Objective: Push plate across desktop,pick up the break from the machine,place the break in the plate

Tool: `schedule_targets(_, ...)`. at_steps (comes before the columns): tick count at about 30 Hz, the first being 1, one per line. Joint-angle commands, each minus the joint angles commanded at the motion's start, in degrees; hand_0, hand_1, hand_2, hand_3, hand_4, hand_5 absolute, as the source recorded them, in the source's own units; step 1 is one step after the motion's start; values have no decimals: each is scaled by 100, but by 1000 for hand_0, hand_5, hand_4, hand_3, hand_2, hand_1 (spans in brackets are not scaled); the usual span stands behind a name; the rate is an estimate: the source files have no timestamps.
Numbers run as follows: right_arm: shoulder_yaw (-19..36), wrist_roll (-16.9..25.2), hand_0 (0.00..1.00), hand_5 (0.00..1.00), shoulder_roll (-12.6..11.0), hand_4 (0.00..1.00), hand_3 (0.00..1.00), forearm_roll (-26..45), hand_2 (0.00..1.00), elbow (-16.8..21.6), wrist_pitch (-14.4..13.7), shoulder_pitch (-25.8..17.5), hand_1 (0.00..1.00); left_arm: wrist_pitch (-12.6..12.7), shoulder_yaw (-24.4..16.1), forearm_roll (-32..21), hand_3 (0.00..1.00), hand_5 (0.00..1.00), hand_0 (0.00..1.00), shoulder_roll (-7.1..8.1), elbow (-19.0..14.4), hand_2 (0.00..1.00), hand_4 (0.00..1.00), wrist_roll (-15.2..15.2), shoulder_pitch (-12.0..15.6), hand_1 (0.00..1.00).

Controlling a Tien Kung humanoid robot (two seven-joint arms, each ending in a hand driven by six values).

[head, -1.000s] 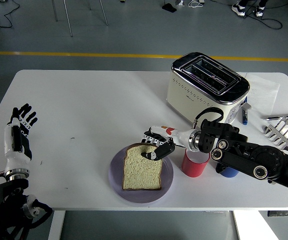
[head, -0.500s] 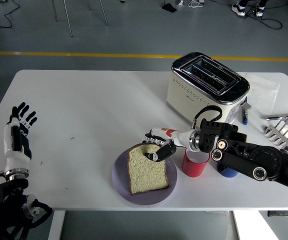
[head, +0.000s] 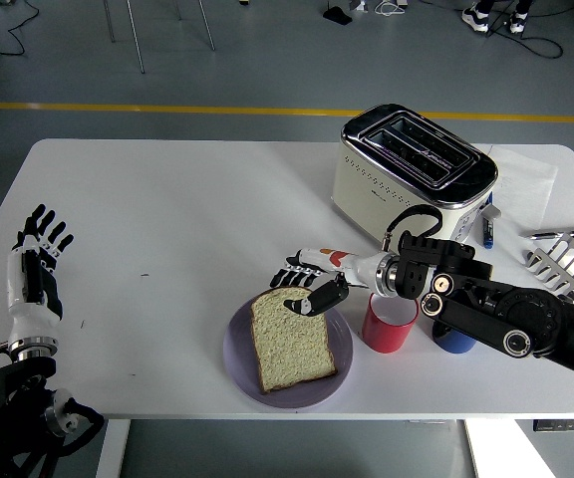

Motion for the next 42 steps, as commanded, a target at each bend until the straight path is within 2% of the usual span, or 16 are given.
schedule_targets(1, 25, 20, 842, 173, 1, 667, 749, 0, 817, 2, -21, -7, 818, 0, 5, -1, 920, 944, 787, 0, 0, 919, 496, -3, 3, 850)
schedule_targets(8, 178, 112, 854, 178, -18, 671, 764, -60, 825, 80, -165, -22, 824, -3, 19, 4, 911, 941, 786, 0, -2, 914, 489, -2, 13, 845)
schedule_targets(18, 806, 229, 851, 186, -228, 678, 772, -639, 813, 679, -578, -46, 821, 13, 20, 3, 891, 953, 782, 0, -23, 901, 496, -16, 36, 831)
schedule_targets(19, 953, 257, 843, 214, -257, 669, 777, -715, 802, 783, -655, -67, 808, 15, 18, 7, 856, 966, 774, 0, -29, 882, 509, -17, 35, 817)
schedule_targets(23, 1505, 413, 843, 214, -348, 669, 777, -684, 802, 1080, -964, -142, 808, 17, 5, 11, 856, 966, 774, 0, -32, 882, 509, -14, 25, 817)
schedule_targets(27, 2240, 768, 834, 248, -488, 638, 781, -95, 798, 1327, -1385, -259, 797, 17, -26, 11, 840, 983, 773, 0, -35, 872, 532, -9, 6, 811)
schedule_targets(30, 2636, 968, 834, 248, -556, 638, 781, 484, 798, 1406, -1564, -355, 797, 17, -47, 11, 840, 983, 773, 0, -46, 872, 532, -10, -1, 811)
schedule_targets(31, 2813, 1033, 817, 275, -574, 597, 783, 707, 784, 1428, -1631, -390, 779, 17, -56, 10, 828, 979, 769, 0, -50, 869, 528, -10, -2, 806)
schedule_targets(33, 3161, 1161, 817, 275, -593, 597, 783, 1209, 784, 1443, -1734, -494, 779, 19, -76, 9, 828, 979, 769, 0, -83, 869, 528, -10, 2, 806)
schedule_targets(36, 3711, 1311, 817, 275, -650, 597, 783, 1874, 784, 1420, -1845, -664, 779, 14, -115, 11, 828, 979, 769, 0, -201, 869, 528, 4, 15, 806)
schedule_targets(37, 3926, 1316, 833, 427, -700, 527, 774, 2071, 792, 1382, -1858, -766, 777, 6, -133, 13, 825, 988, 765, 0, -275, 867, 528, 21, 14, 808)
schedule_targets(42, 4835, 1347, 833, 427, -815, 527, 774, 2386, 792, 1270, -1888, -1304, 777, -17, -214, -46, 825, 988, 765, 0, -590, 867, 528, 141, 29, 808)
